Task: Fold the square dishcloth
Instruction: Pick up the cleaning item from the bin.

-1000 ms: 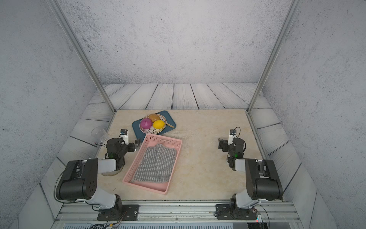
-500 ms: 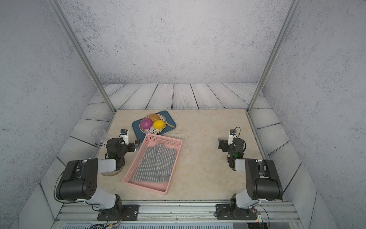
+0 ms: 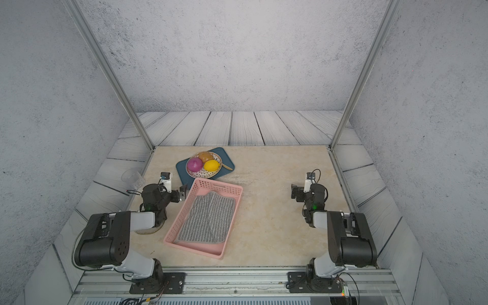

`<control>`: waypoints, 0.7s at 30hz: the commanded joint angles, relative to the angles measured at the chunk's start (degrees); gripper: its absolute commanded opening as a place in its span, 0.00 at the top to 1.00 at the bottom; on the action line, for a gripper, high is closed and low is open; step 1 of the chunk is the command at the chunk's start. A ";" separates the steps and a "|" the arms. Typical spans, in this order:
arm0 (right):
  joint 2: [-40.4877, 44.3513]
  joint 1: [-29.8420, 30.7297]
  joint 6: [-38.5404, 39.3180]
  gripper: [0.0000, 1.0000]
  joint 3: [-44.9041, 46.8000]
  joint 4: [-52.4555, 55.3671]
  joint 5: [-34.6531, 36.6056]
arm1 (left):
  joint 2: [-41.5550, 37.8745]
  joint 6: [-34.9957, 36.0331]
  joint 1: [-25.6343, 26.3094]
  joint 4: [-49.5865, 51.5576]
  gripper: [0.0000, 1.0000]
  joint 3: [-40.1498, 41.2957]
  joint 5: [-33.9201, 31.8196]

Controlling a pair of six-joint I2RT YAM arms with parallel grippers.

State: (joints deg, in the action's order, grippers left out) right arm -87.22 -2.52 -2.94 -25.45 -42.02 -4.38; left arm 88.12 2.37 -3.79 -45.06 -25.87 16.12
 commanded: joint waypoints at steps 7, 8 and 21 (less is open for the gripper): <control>5.66 0.24 -3.05 0.01 -4.57 12.59 6.41 | -0.69 0.18 -0.17 -0.34 0.00 0.54 0.66; 6.47 0.24 -3.67 0.01 -4.93 13.97 7.40 | -0.78 0.18 -0.16 -0.43 0.00 0.63 0.67; 15.23 0.24 -17.69 0.01 -11.68 36.17 15.01 | -15.26 -3.49 -0.07 27.23 0.00 -8.10 -3.18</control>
State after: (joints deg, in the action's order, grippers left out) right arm -72.64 -2.52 -14.72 -35.31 -12.47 6.92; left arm 76.34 1.10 -3.77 -25.30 -32.88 14.68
